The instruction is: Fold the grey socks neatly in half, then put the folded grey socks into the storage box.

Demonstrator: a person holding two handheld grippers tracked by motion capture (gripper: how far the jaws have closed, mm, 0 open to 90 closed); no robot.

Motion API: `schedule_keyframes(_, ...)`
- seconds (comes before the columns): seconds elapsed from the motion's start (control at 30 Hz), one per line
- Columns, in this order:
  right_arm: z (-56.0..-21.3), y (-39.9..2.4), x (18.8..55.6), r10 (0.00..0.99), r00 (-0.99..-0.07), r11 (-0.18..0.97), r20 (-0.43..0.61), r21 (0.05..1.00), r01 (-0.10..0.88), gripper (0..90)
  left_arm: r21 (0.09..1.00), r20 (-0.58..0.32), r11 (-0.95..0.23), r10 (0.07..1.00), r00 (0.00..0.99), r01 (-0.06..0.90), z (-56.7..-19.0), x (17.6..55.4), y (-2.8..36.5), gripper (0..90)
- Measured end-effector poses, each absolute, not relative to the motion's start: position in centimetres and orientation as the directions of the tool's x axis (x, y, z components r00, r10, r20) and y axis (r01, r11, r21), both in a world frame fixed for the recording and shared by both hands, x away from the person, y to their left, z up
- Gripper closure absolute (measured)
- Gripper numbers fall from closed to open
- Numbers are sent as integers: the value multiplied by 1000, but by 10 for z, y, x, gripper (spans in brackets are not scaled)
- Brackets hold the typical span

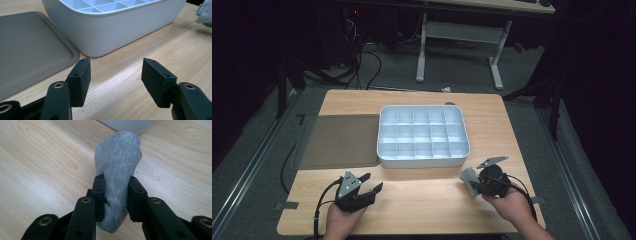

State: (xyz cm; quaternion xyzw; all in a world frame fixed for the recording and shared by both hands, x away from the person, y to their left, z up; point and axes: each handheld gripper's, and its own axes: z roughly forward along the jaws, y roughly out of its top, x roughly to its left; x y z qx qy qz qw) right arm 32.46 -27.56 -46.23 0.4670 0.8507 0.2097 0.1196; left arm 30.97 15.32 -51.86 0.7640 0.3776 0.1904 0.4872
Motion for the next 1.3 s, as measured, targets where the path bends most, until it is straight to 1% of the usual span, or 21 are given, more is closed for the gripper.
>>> schedule_keyframes(0.27, -447, -277, 328, 840, -543, 480, -10, 483, 733, 722, 887, -65, -252, 762, 644, 387, -519, 311, 154, 410)
schedule_keyframes(0.67, -423, -278, 326, 840, -543, 472, -7, 504, 723, 722, 884, -73, -254, 756, 651, 393, -519, 310, 153, 408)
schedule_keyframes(1.0, -401, -267, 342, 837, -547, 463, 6, 524, 715, 723, 881, -89, -249, 749, 657, 403, -520, 310, 152, 408)
schedule_keyframes(1.3, -386, -253, 363, 829, -560, 472, 8, 527, 707, 725, 883, -81, -255, 743, 664, 393, -518, 308, 152, 414)
